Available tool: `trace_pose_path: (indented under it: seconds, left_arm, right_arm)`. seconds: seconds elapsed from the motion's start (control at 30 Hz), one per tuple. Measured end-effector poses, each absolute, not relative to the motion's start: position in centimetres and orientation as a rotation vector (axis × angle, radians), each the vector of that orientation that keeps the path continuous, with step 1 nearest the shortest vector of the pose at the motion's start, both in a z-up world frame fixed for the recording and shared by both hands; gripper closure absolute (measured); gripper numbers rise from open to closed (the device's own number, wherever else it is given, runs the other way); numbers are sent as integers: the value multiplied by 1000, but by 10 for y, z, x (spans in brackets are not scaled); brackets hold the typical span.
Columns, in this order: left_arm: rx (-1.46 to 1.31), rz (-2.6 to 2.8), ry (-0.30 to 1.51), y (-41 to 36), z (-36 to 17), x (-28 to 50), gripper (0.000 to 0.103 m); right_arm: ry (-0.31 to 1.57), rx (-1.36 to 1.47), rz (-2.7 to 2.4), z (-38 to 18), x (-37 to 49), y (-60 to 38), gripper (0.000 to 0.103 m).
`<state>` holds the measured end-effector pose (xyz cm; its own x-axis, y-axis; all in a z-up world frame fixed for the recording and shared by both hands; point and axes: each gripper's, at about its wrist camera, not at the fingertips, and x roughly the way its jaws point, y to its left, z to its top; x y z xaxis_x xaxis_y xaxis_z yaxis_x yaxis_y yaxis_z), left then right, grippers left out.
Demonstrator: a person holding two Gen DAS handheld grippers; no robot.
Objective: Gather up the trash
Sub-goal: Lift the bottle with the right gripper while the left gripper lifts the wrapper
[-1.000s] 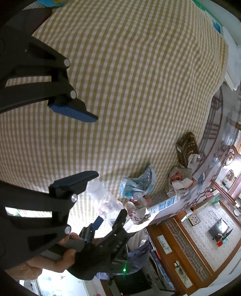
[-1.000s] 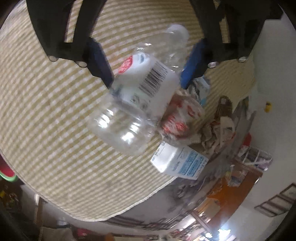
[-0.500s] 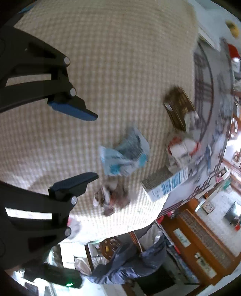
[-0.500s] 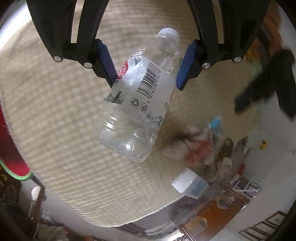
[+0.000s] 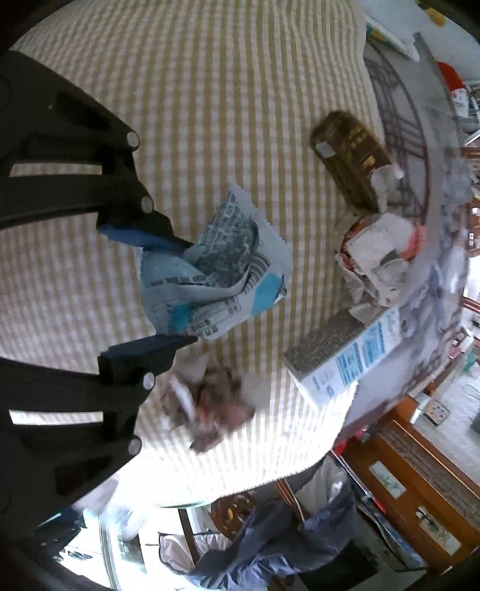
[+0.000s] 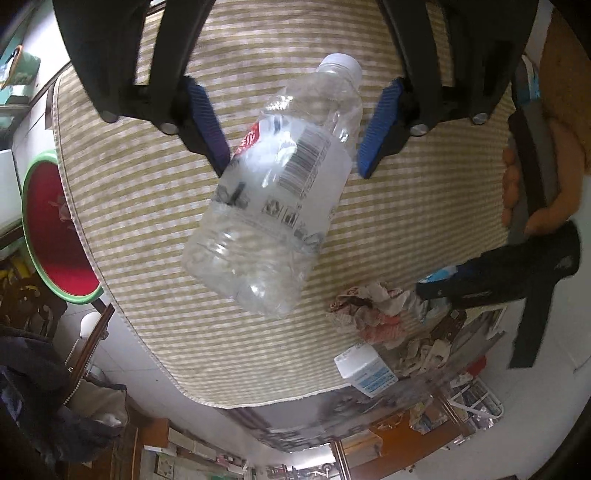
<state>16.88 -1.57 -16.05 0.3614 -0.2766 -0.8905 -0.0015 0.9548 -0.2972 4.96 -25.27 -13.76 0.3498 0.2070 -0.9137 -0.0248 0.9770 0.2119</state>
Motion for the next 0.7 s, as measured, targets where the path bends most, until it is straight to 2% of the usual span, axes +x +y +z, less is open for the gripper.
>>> trace_pose_path:
  seconds: [0.13,0.4,0.7]
  left_arm:
    - [-271,-196,1123,-7,-137,144,63]
    - [-290,-195,1001,7,-92,109,63]
    - [-319,-181,939,27,-69,77,63]
  right_arm:
    - [1202,147,131,-137,50,-250,23]
    - [1233,146,108,-145,57,-241,20]
    - [1219,95,77,-152,61,-224,20]
